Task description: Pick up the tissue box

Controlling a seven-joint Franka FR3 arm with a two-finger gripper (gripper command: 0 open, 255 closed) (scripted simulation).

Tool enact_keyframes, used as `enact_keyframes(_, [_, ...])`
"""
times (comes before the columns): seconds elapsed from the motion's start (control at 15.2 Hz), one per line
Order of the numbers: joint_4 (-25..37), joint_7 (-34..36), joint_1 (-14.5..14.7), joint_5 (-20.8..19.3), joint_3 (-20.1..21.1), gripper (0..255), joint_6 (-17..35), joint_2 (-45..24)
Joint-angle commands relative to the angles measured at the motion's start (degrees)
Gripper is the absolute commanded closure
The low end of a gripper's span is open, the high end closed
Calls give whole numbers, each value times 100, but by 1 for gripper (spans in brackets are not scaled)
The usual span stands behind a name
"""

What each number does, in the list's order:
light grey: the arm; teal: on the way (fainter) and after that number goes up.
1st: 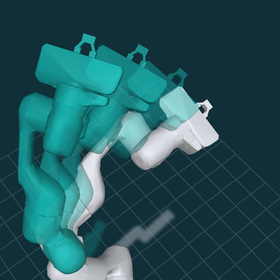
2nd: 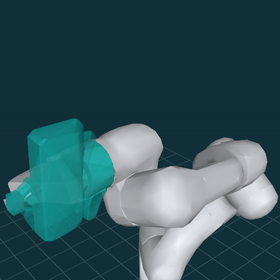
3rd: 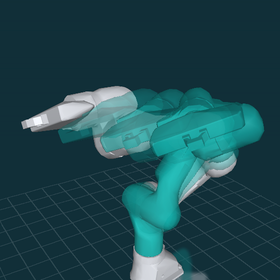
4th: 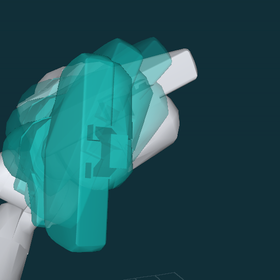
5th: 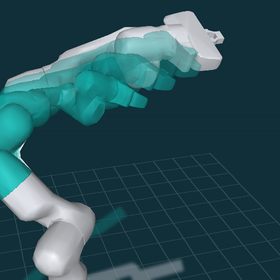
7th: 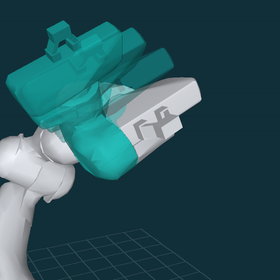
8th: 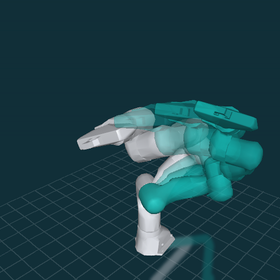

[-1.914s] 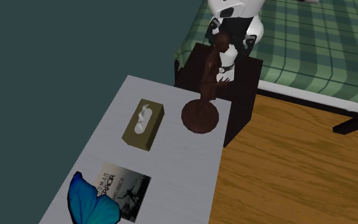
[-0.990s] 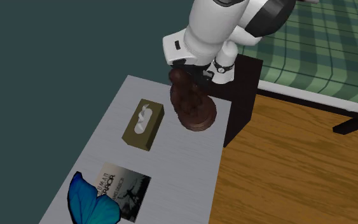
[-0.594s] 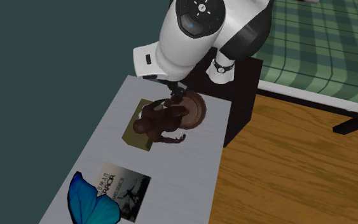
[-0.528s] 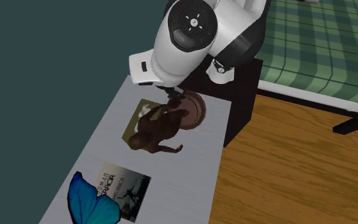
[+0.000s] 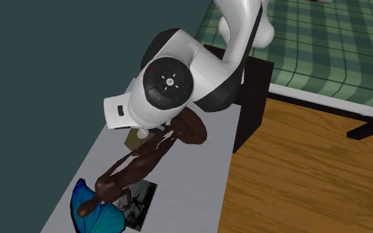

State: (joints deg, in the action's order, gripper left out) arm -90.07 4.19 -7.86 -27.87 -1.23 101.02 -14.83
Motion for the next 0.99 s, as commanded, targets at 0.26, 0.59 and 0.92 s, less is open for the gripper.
enact_keyframes(0.26, [-309,134,49,18,-87,0,-946,-206])
enact_keyframes(0.59, [-313,131,48,17,-88,255,-948,-198])
enact_keyframes(0.92, [-314,132,48,17,-88,255,-946,-200])
